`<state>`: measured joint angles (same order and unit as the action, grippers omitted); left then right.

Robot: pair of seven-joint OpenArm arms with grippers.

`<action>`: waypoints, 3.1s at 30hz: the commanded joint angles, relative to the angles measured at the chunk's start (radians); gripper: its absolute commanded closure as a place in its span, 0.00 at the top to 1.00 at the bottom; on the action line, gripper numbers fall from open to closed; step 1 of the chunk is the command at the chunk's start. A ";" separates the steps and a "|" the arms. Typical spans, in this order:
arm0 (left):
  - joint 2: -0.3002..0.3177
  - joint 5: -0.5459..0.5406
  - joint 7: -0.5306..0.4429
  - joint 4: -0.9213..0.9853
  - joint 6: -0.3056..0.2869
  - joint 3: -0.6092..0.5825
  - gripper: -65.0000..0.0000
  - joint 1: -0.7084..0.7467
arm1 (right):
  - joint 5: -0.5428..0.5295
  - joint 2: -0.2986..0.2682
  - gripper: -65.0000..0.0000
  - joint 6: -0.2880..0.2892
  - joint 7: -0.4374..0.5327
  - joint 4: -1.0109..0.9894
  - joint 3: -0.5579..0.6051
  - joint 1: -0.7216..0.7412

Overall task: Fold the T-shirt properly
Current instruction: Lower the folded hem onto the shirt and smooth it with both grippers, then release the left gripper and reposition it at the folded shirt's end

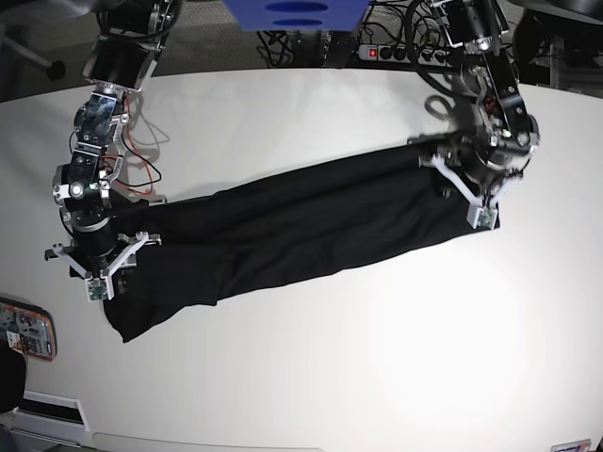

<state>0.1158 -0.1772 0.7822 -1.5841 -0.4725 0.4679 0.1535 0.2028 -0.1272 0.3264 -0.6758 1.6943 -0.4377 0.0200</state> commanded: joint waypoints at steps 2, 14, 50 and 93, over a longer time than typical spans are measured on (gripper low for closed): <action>0.032 0.026 0.038 0.095 0.008 -0.004 0.42 -0.032 | -0.009 -0.009 0.33 -0.005 0.026 0.028 -0.002 0.022; 0.130 0.031 -0.129 0.268 0.007 -0.024 0.42 -0.093 | -0.009 -0.010 0.33 -0.005 0.026 0.031 -0.002 0.018; 0.193 -0.150 -0.126 -0.347 0.008 -0.068 0.42 0.079 | -0.191 0.004 0.33 0.001 0.144 0.238 0.170 -0.283; 0.503 -0.881 -0.039 0.428 -0.159 0.130 0.42 0.014 | -0.191 0.004 0.33 0.000 0.195 0.250 0.242 -0.329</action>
<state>0.5938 -1.0473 0.7570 -1.1488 -0.6289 0.5911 0.1688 0.0227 -0.1196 0.3290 -0.5114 1.9228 -0.1925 -0.3161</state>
